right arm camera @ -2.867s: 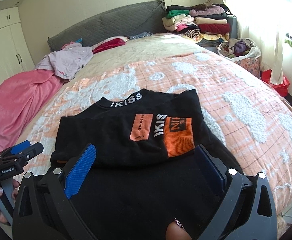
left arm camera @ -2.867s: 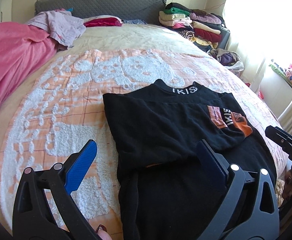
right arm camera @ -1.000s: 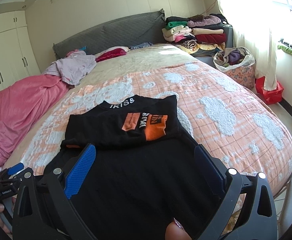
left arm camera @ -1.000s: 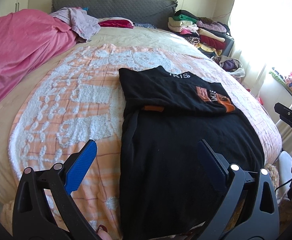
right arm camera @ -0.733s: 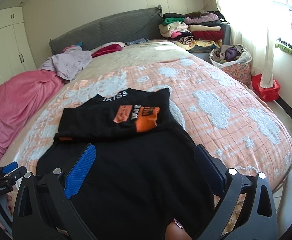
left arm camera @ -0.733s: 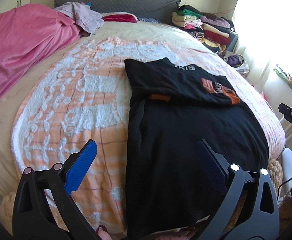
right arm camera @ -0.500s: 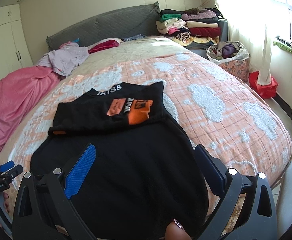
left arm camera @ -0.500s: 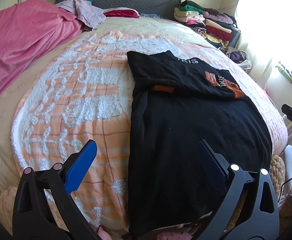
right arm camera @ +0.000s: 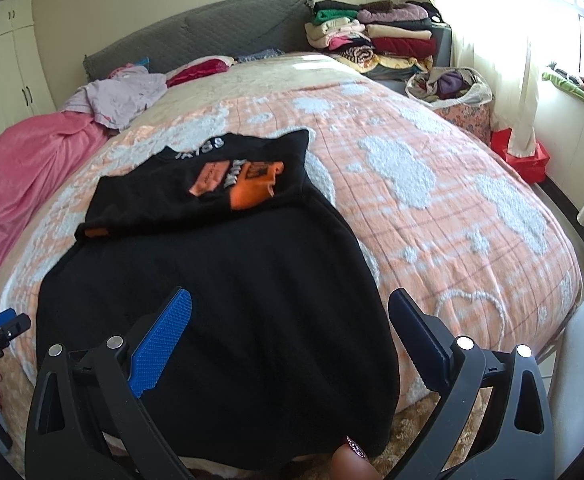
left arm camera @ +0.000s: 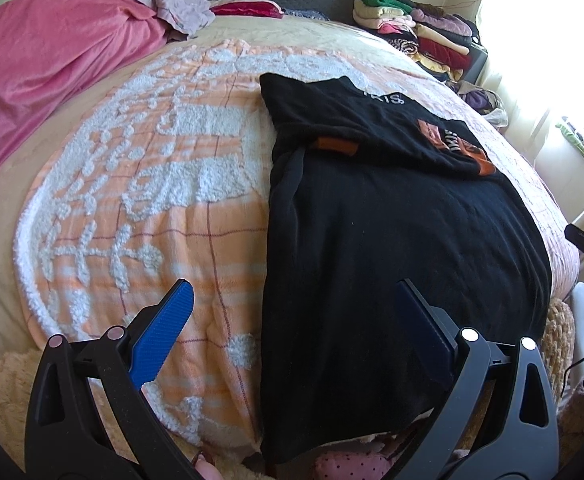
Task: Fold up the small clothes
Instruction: 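Move both tools back to the sweatshirt hem at the bed edge, then close both tools on the sweatshirt hem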
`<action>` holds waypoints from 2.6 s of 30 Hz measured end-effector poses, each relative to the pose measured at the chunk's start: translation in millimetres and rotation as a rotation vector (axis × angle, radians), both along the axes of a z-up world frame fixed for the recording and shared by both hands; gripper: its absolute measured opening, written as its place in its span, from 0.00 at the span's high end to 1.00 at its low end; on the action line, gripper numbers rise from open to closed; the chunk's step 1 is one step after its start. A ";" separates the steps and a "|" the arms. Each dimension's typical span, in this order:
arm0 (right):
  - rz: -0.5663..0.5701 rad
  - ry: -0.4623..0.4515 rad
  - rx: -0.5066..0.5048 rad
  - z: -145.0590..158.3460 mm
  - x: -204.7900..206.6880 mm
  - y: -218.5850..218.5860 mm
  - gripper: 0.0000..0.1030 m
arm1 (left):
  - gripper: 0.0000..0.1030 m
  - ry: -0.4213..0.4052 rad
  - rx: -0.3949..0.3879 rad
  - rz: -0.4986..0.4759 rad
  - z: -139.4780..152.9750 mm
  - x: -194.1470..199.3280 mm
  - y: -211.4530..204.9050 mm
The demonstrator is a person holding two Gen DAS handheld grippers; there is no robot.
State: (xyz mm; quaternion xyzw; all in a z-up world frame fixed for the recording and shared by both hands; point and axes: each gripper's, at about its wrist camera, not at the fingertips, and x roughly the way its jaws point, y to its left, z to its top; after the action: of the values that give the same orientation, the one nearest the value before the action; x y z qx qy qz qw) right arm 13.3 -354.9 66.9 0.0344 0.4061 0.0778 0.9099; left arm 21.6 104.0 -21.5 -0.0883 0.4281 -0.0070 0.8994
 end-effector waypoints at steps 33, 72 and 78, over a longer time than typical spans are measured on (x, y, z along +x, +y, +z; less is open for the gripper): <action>-0.023 0.107 0.004 -46.0 -13.5 -36.6 0.05 | 0.52 0.125 -0.192 -0.079 -43.7 -20.5 3.2; 0.147 0.170 0.190 -79.2 -38.9 -74.3 0.89 | 0.84 0.147 -0.225 -0.070 -50.0 -40.2 1.3; 0.176 0.138 0.281 -68.0 -39.3 -74.6 0.91 | 0.95 0.121 -0.280 -0.069 -38.9 -41.5 11.0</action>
State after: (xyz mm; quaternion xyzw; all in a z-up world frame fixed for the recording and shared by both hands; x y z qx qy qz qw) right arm -26.0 -429.5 -1.1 0.1310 0.4539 0.2106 0.8559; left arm -19.8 115.0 -60.4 -0.1983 0.4792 -0.0922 0.8500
